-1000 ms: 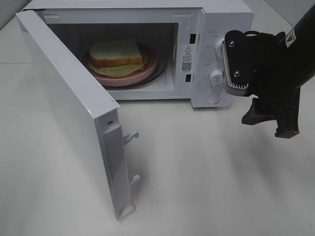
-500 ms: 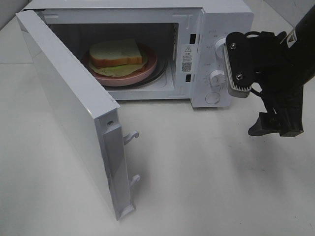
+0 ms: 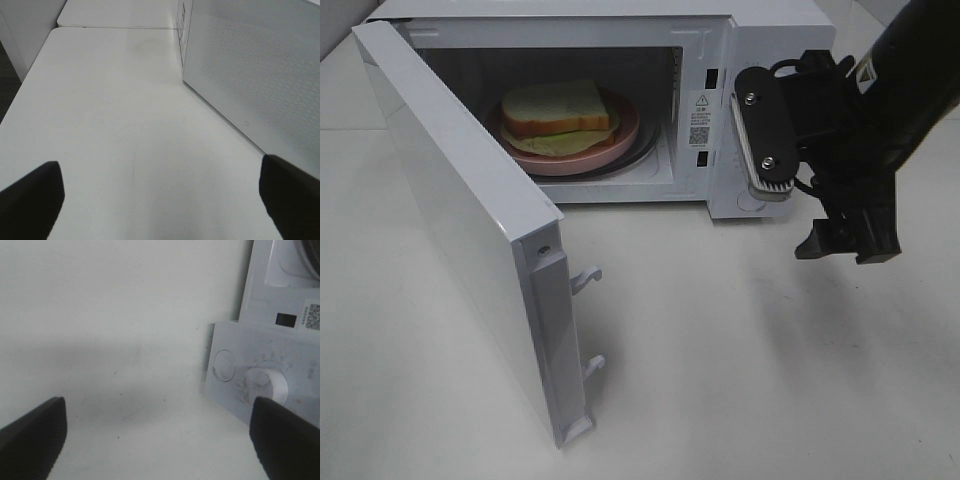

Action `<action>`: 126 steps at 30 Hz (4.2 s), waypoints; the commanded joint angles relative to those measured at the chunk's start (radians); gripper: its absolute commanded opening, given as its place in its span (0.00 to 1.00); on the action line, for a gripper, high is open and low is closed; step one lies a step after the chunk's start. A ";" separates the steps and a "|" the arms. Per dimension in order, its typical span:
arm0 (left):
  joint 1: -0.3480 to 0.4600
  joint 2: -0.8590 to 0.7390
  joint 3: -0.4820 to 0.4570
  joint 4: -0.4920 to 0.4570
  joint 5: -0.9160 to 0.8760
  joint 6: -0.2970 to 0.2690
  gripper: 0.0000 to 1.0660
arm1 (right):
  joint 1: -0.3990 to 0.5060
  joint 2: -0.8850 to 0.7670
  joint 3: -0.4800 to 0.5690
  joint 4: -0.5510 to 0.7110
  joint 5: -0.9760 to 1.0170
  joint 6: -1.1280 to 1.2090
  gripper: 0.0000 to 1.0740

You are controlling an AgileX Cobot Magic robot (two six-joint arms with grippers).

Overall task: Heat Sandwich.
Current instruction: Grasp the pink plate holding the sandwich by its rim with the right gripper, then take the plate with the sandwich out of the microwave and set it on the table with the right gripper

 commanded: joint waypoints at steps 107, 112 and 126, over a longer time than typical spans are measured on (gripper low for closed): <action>0.004 -0.026 0.002 0.017 -0.006 -0.001 0.94 | 0.117 0.786 -0.739 0.038 -0.094 0.015 0.00; 0.004 -0.026 0.002 0.017 -0.006 -0.001 0.94 | 0.117 0.768 -0.736 0.038 -0.056 -0.055 0.00; 0.004 -0.026 0.002 0.017 -0.006 0.000 0.94 | 0.105 0.678 -0.723 0.207 0.015 -0.371 0.00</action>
